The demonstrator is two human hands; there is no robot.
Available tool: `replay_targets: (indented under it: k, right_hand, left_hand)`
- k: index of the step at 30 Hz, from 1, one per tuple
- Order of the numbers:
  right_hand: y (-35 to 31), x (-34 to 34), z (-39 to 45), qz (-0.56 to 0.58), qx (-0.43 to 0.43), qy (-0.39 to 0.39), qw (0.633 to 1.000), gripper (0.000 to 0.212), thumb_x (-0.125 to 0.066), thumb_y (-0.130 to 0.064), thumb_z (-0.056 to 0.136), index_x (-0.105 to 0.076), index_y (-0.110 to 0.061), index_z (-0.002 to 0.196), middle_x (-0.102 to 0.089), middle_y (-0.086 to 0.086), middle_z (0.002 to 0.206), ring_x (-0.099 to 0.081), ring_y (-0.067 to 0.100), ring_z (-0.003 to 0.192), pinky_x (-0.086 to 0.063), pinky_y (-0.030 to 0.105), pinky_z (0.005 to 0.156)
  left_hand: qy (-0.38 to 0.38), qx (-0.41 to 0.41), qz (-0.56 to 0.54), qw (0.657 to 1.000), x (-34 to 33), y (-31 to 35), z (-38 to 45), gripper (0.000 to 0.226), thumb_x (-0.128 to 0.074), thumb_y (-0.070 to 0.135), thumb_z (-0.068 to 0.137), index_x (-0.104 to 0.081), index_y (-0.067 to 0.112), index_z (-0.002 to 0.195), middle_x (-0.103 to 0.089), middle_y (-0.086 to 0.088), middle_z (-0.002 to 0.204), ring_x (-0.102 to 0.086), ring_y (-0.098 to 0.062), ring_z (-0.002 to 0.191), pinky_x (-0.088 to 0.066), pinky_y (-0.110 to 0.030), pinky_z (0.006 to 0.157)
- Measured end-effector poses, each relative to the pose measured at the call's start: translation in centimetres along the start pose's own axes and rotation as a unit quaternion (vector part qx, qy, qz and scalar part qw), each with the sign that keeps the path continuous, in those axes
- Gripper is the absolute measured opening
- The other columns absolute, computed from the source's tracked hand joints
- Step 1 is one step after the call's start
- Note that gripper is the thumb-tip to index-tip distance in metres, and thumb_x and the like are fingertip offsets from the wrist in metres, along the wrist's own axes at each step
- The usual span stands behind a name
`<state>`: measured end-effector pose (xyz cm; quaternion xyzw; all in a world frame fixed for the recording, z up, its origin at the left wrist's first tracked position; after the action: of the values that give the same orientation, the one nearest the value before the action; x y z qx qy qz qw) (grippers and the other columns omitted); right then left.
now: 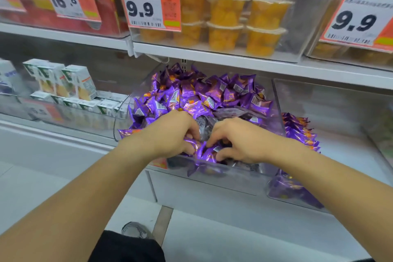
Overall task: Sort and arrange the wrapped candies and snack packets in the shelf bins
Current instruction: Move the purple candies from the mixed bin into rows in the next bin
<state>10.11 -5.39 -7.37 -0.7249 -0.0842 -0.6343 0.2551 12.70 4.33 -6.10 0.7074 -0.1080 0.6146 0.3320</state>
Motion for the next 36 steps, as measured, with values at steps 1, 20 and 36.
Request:
replay_targets:
  k: [1,20,36]
  right_hand:
    - [0.2,0.5,-0.4,0.006,-0.005,0.008,1.000,0.033,-0.079,-0.034,0.081,-0.073,-0.029,0.113,-0.057,-0.013,0.095,-0.047,0.005,0.084,-0.040,0.026,0.078]
    - [6.5,4.3,-14.5,0.698,-0.208,0.215,0.651,0.039,-0.051,-0.025,0.091,-0.069,0.005,0.073,-0.063,0.025,0.068,-0.058,0.032,0.049,-0.053,0.035,0.045]
    - [8.7,4.4,-18.0,0.638,-0.192,0.248,0.703,0.018,-0.077,-0.034,0.081,-0.068,-0.019,0.078,-0.039,0.005,0.054,-0.033,0.016,0.048,-0.035,0.023,0.049]
  left_hand:
    - [0.018,0.002,-0.021,1.000,0.6,-0.1,-0.2,0.034,-0.084,0.024,0.076,-0.074,0.026,0.108,-0.064,0.009,0.091,-0.053,0.004,0.072,-0.034,-0.004,0.060]
    - [-0.037,0.010,-0.469,0.882,-0.8,10.2,0.0,0.020,-0.081,0.034,0.076,-0.071,0.017,0.081,-0.059,-0.010,0.060,-0.051,-0.020,0.052,-0.043,-0.024,0.051]
    - [-0.074,0.030,-0.606,0.792,-3.5,14.9,2.5,0.038,-0.068,0.015,0.077,-0.068,0.002,0.113,-0.070,-0.030,0.100,-0.072,-0.037,0.092,-0.060,-0.030,0.072]
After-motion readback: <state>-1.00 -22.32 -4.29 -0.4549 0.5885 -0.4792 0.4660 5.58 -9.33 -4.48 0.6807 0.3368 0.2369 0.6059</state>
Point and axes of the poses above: each hand's wrist, its own z-axis towards the middle knuckle, its own x-axis out of the back of the hand, y = z × x, the point moved 10 cm from there along z, towards the middle knuckle
